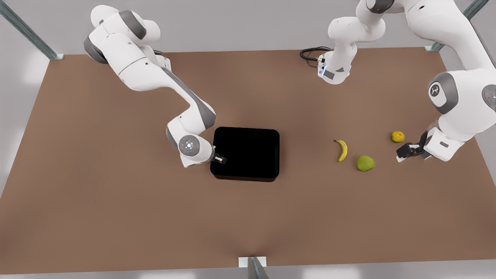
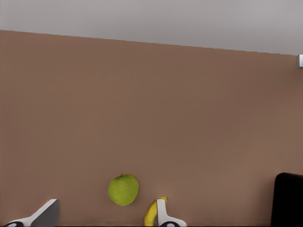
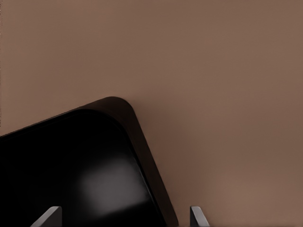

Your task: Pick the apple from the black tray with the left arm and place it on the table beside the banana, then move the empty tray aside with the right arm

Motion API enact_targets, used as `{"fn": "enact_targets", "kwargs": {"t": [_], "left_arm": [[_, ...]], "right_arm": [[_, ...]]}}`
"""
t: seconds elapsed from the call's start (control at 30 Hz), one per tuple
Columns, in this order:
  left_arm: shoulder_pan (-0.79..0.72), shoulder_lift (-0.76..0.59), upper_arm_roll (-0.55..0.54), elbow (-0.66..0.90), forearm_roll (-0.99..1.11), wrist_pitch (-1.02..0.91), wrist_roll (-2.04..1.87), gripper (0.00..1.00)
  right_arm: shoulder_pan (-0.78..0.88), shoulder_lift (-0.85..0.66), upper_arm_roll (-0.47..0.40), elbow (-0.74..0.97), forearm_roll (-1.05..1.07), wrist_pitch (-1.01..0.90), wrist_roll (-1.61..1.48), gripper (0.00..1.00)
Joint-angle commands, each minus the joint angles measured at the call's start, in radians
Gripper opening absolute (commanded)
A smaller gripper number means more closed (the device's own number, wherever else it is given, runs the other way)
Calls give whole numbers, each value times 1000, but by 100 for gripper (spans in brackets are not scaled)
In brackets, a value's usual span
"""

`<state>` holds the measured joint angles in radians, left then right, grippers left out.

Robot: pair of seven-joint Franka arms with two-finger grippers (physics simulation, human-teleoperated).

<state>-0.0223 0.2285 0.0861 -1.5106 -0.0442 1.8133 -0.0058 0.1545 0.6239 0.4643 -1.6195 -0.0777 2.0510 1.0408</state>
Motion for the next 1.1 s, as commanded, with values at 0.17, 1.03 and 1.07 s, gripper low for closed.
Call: {"fn": "enact_targets", "kwargs": {"t": [0.17,1.03,1.07], "left_arm": [[-2,8,3,10,26,-104,-31,100],[-8,18,-3,10,73,-92,-52,100],[-8,17,-3,10,73,-94,-52,100]], "right_arm": [[-12,-4,17,-60,-34,35,-94,100],[-23,40,30,-94,-42,70,-326,12],[-27,28,39,-94,-40,66,-321,12]]}}
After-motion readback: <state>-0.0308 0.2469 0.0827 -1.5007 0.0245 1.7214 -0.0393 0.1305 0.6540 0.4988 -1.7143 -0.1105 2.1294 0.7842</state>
